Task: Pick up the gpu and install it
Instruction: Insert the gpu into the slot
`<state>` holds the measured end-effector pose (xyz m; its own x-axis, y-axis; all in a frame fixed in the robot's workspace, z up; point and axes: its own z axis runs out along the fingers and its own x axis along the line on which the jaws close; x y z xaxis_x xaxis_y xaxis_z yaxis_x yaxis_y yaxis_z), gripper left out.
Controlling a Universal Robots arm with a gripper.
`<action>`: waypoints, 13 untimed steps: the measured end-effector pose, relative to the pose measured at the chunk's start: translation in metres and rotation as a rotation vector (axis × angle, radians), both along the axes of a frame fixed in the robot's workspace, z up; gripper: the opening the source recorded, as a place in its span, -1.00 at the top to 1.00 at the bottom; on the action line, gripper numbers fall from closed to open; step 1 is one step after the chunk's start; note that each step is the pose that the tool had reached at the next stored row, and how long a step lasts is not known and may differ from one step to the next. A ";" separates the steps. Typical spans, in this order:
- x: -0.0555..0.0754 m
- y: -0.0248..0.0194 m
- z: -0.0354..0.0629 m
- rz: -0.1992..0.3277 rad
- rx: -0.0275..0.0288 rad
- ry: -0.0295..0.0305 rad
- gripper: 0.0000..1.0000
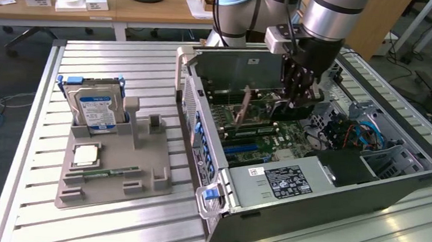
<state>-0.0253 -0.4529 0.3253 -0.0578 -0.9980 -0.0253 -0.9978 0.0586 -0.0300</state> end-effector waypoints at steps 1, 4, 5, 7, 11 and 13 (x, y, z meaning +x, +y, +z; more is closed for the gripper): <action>-0.001 0.0000 0.0000 0.000 -0.0001 0.0000 0.47; -0.002 0.0000 0.0001 0.000 -0.0002 -0.0001 0.47; -0.002 0.0000 0.0001 0.000 -0.0001 -0.0001 0.47; -0.002 0.0000 0.0001 0.000 -0.0002 -0.0001 0.47; -0.004 0.0000 0.0001 0.000 -0.0001 -0.0004 0.47; -0.005 0.0000 0.0001 0.000 -0.0001 -0.0010 0.47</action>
<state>-0.0307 -0.4530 0.3253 -0.0577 -0.9980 -0.0252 -0.9978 0.0585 -0.0310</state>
